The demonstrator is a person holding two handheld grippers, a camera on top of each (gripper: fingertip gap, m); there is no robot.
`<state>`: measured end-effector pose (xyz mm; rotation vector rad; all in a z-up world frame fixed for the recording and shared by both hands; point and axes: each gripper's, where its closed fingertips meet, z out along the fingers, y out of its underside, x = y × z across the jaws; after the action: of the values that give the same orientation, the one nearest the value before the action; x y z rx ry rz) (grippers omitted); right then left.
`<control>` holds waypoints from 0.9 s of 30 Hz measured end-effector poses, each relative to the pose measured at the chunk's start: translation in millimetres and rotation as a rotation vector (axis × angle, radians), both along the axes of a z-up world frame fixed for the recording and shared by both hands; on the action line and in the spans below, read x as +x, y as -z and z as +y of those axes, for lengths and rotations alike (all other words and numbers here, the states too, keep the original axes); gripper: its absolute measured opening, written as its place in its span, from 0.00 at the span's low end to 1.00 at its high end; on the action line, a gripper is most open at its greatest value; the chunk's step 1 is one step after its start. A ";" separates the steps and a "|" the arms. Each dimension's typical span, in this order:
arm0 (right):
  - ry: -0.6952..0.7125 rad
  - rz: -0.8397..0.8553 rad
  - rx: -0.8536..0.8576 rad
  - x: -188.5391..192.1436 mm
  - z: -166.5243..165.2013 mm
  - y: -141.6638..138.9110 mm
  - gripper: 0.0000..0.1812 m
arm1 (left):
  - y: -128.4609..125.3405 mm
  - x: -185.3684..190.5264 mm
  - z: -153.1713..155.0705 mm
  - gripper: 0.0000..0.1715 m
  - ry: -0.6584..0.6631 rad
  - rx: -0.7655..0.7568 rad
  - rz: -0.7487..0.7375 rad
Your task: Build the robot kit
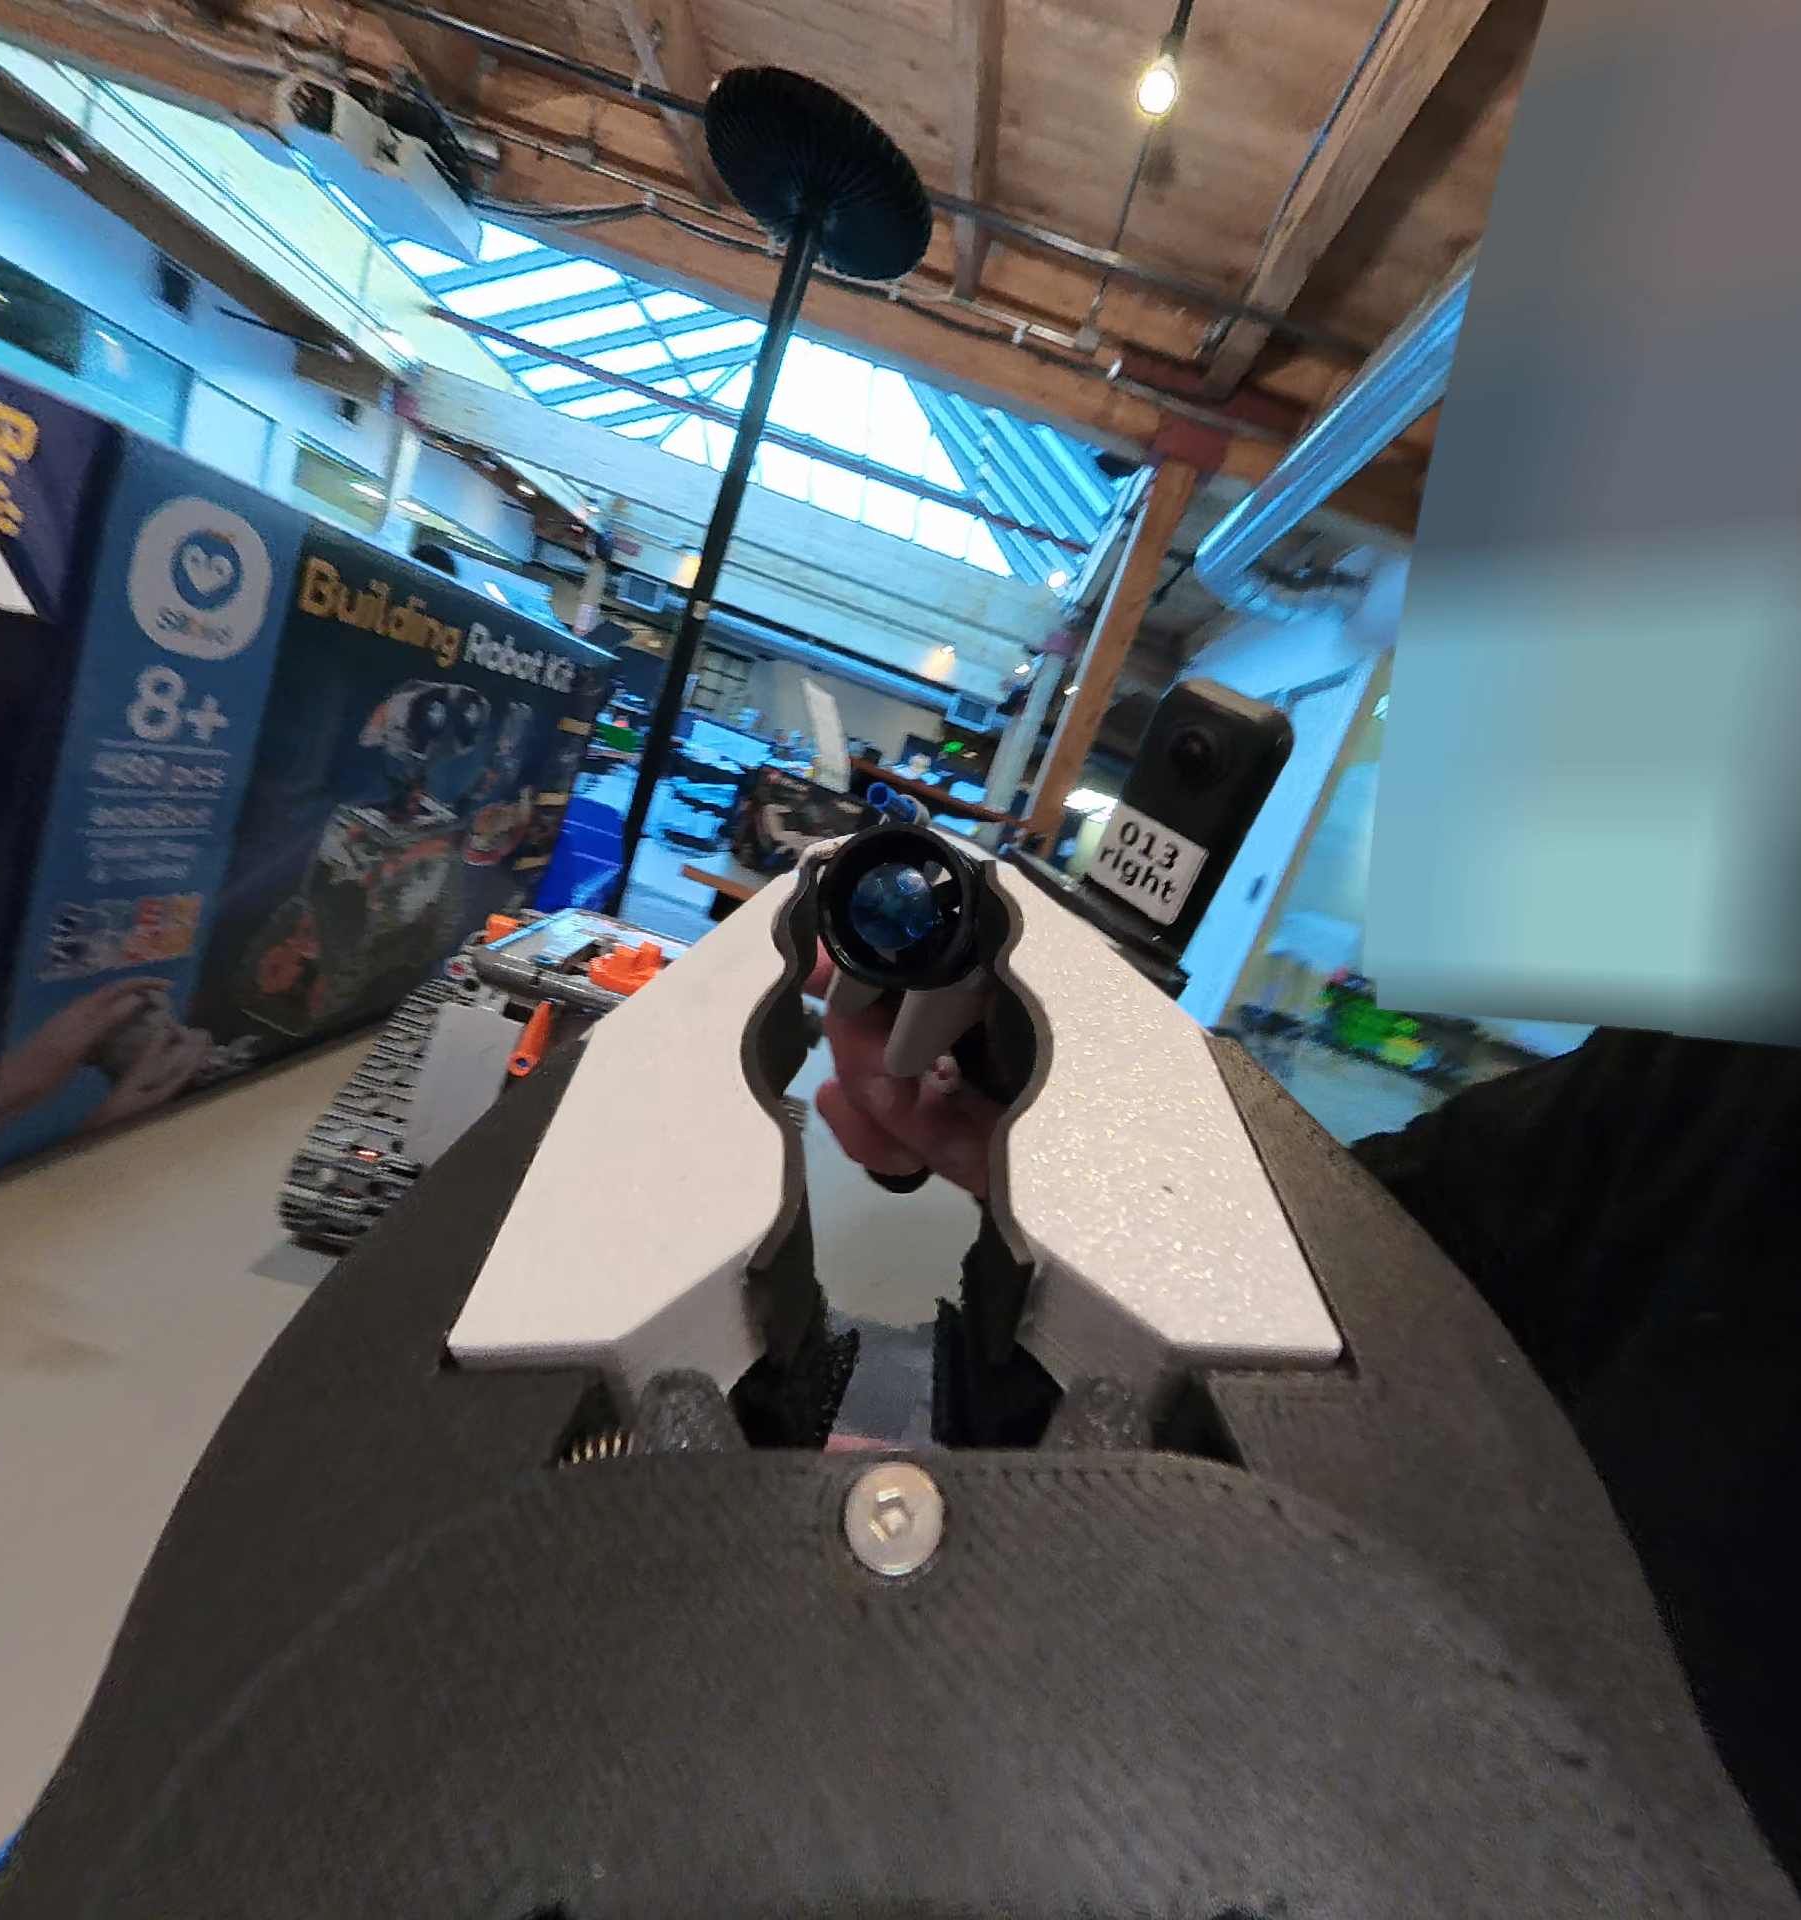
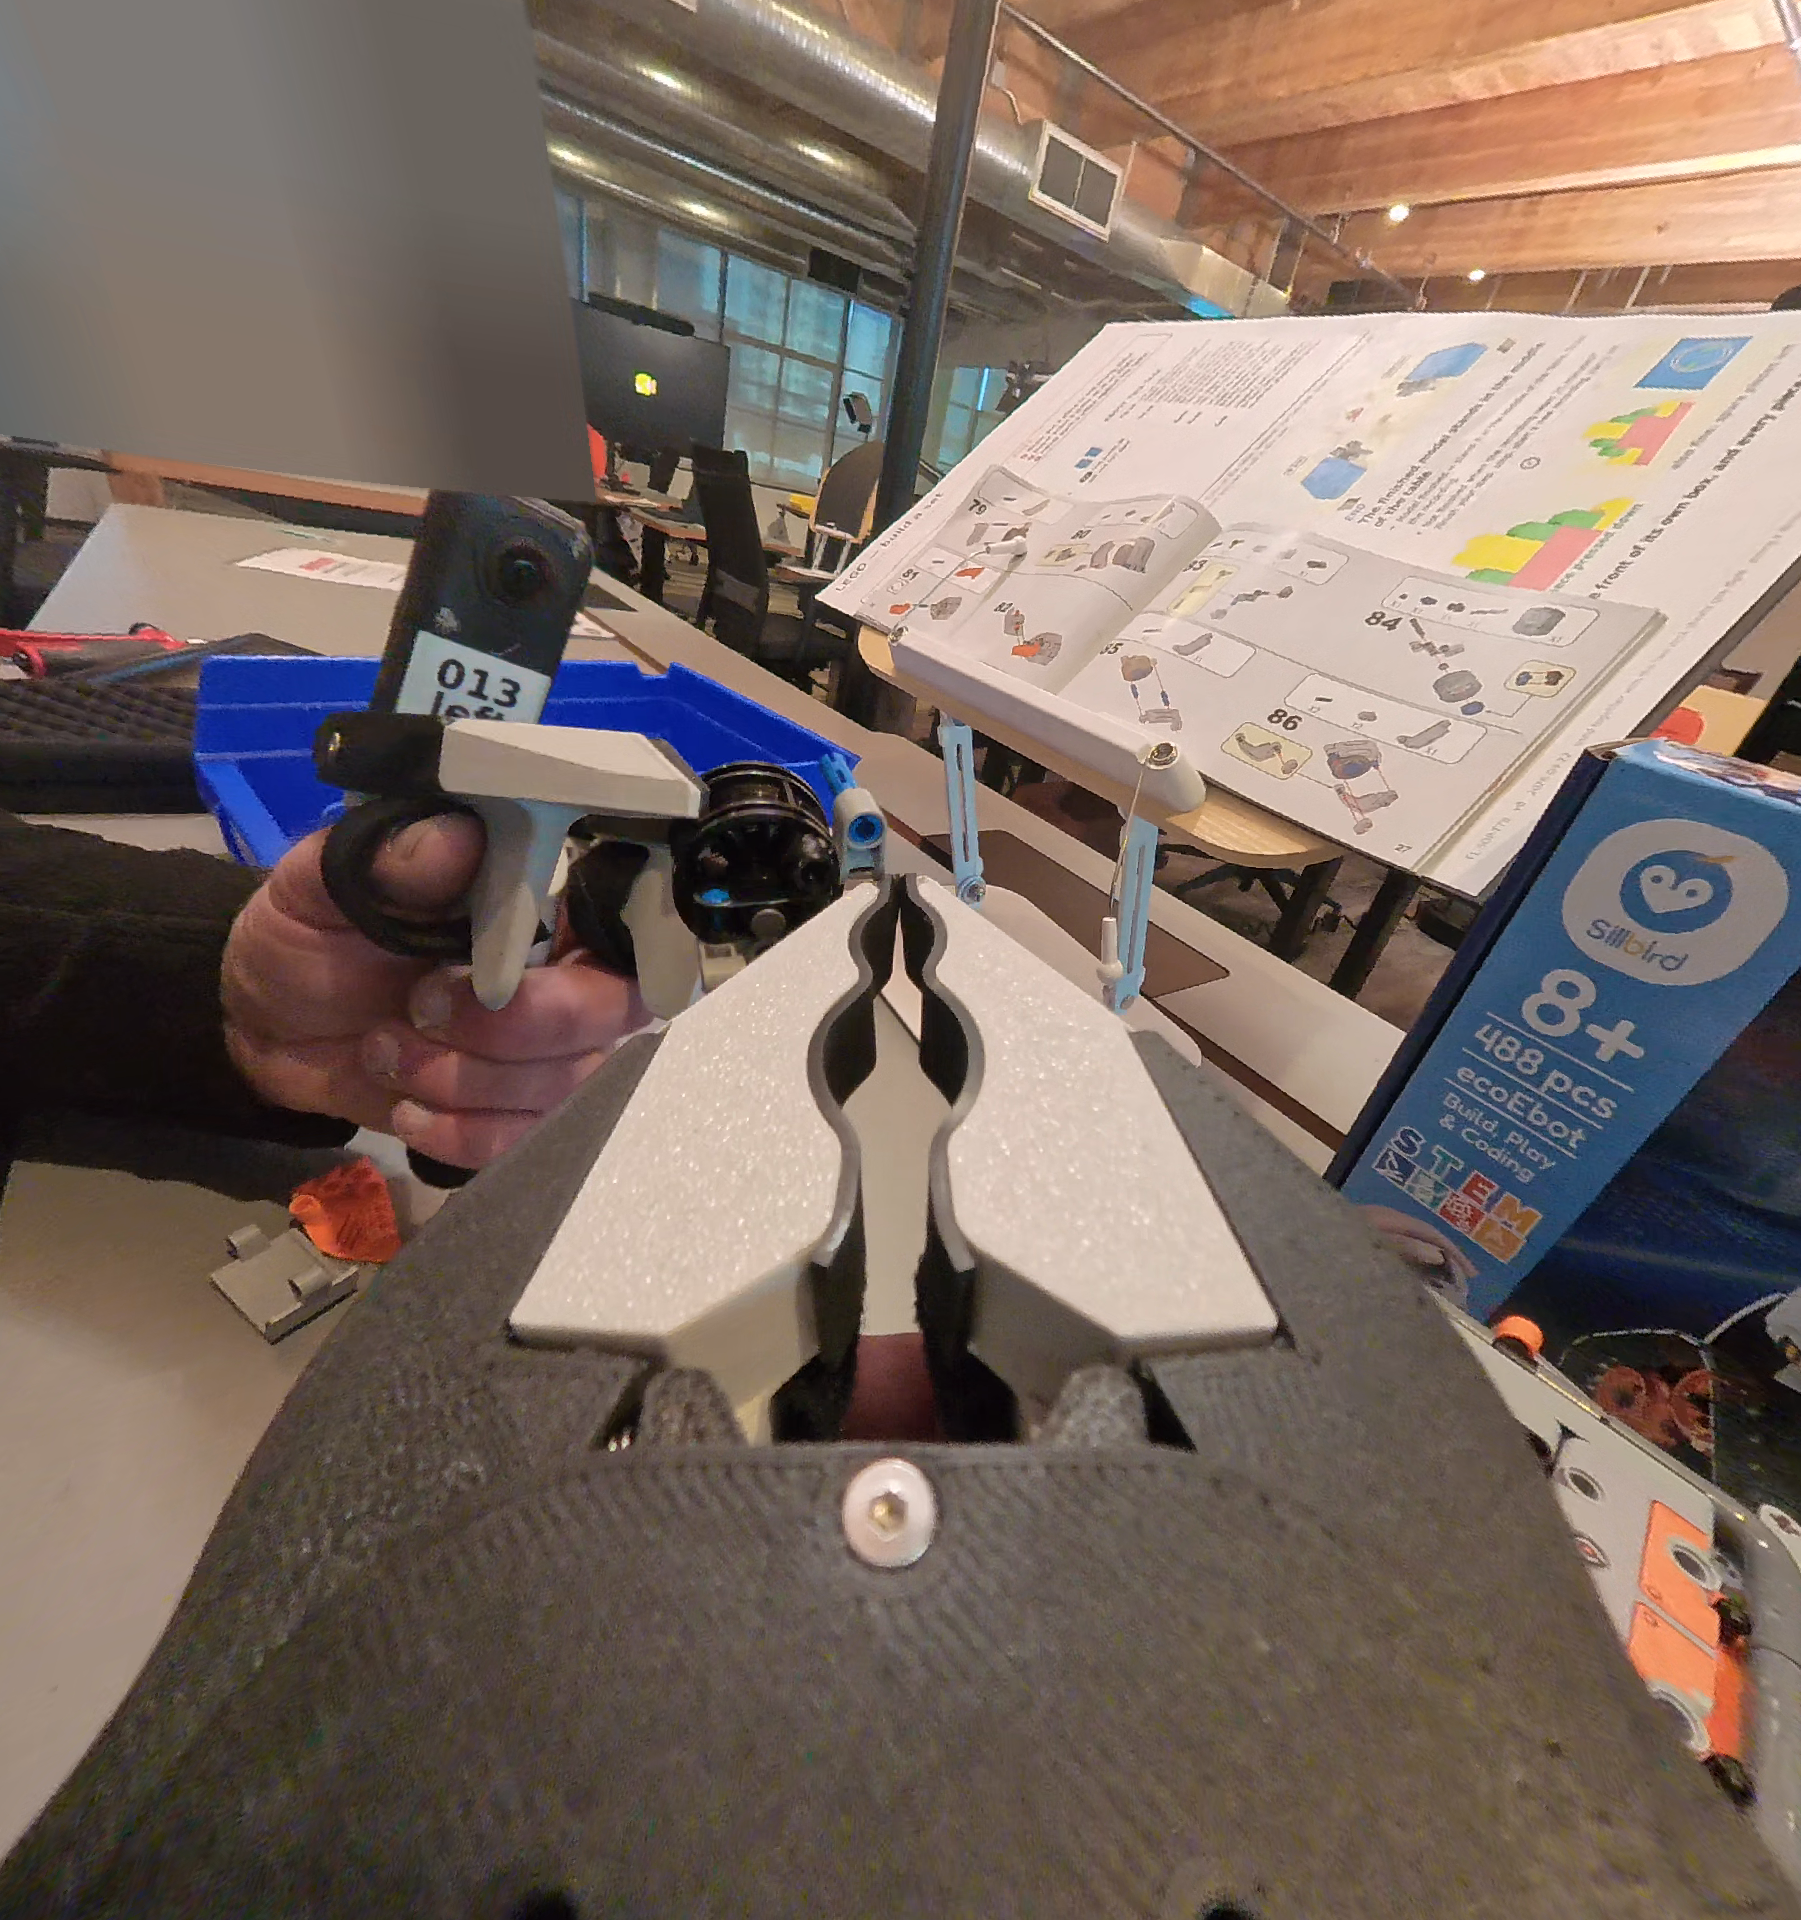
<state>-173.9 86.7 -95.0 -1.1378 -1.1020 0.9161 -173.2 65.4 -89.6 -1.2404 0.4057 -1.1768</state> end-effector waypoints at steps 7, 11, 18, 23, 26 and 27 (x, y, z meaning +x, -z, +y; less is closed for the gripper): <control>-0.004 -0.001 -0.021 -0.2 1.2 1.2 0.00 | -1.0 1.4 -0.5 0.16 -0.104 0.077 0.096; 0.001 0.001 -0.029 0.5 2.7 0.7 0.00 | -0.9 3.3 -0.8 0.16 -0.162 0.124 0.158; 0.009 0.001 -0.050 1.3 6.0 1.8 0.00 | 1.2 5.8 0.0 0.17 -0.274 0.213 0.285; 0.001 -0.001 -0.082 1.9 9.1 3.8 0.00 | 5.4 5.4 4.6 0.17 -0.274 0.171 0.281; -0.007 -0.008 -0.104 1.9 10.6 5.8 0.00 | 6.0 5.1 7.0 0.16 -0.249 0.122 0.242; -0.009 -0.010 -0.108 1.9 11.0 6.3 0.00 | 6.3 5.0 7.8 0.16 -0.243 0.108 0.232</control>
<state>-172.0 97.7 -101.2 -1.2277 -1.0767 0.9881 -168.2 73.2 -96.0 -1.2961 0.4688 -0.7982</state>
